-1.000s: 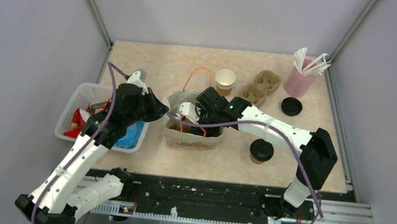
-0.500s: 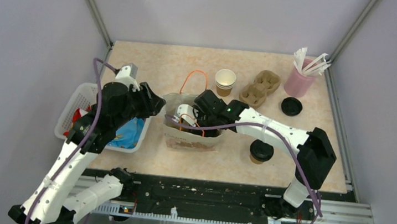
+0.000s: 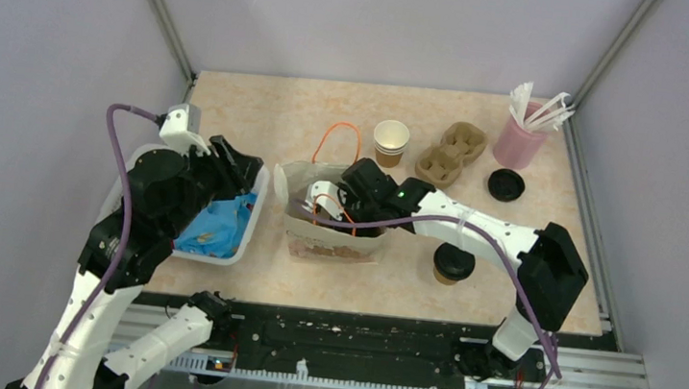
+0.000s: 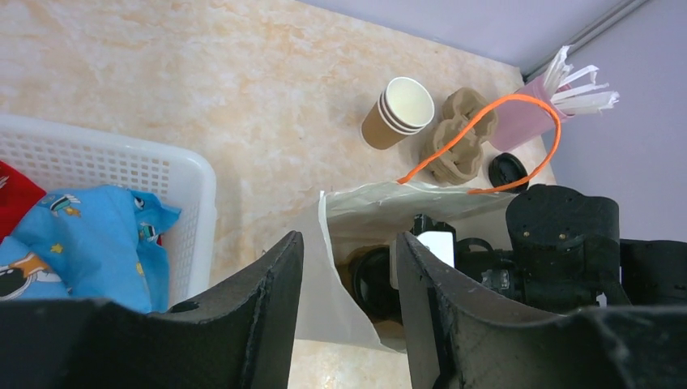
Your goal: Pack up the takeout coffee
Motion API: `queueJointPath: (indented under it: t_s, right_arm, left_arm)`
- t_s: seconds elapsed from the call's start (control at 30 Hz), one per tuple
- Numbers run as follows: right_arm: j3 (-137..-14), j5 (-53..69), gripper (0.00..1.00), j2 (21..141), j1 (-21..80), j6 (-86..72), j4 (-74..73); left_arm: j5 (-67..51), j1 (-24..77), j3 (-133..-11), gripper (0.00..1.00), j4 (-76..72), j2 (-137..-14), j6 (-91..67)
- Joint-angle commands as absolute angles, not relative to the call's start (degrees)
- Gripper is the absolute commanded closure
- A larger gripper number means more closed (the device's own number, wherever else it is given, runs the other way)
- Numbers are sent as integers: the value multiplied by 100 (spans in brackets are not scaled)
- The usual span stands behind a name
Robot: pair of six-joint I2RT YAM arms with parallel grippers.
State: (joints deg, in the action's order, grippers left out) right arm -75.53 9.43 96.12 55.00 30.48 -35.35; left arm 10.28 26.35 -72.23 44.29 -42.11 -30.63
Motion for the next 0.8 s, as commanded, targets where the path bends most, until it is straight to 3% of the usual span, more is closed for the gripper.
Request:
queueJointPath:
  t_s: [0.0,0.23,0.5,0.77]
  right_arm:
    - [-7429,627,38,10218,5361,3016,-4774]
    - [-8339,708,24,10024,5371,2764,-4988]
    - [-8956,566,2,9711,5514,2285,-5007]
    - [-9269,374,1,9660,5628,1982,-5132]
  left_arm:
    - [1162,2646,-7386,48,4469,-4165,-3016]
    - [1026,2647,-7629,47,4382,-4352,-2843]
    - [923,2646,-7672,45,4322,-4369,-2619]
    - [585,2650,-7569,45,4292,-4498,-2514]
